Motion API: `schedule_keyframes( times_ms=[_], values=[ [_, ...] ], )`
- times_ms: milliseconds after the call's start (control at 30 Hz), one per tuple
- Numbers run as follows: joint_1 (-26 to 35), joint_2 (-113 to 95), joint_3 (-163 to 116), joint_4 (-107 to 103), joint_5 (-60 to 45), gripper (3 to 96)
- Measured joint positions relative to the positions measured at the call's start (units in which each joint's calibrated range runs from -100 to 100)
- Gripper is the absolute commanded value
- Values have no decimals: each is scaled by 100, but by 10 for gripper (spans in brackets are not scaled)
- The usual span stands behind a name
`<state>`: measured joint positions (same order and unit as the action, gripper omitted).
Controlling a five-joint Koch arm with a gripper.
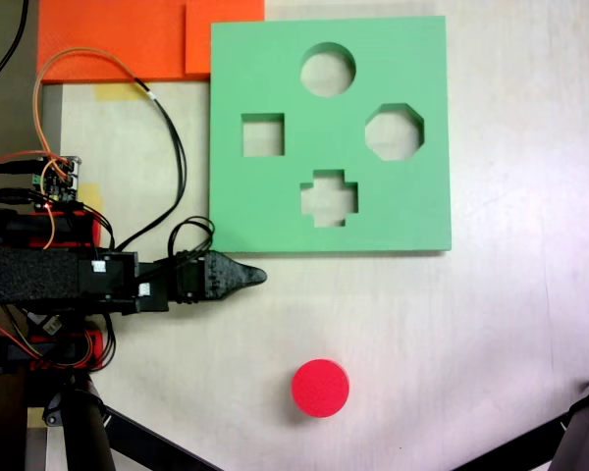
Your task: Put the cylinder block into the corresponding hole
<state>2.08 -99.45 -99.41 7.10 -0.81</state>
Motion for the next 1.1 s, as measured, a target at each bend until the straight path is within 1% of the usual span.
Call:
schedule_keyframes(
  times_ms=[800, 967, 1100],
  values=[
    [5, 0, 0, 0, 0, 493],
    [20, -14, 0, 0, 0, 515],
    [-39, 0, 0, 29, 366, 522]
  ],
)
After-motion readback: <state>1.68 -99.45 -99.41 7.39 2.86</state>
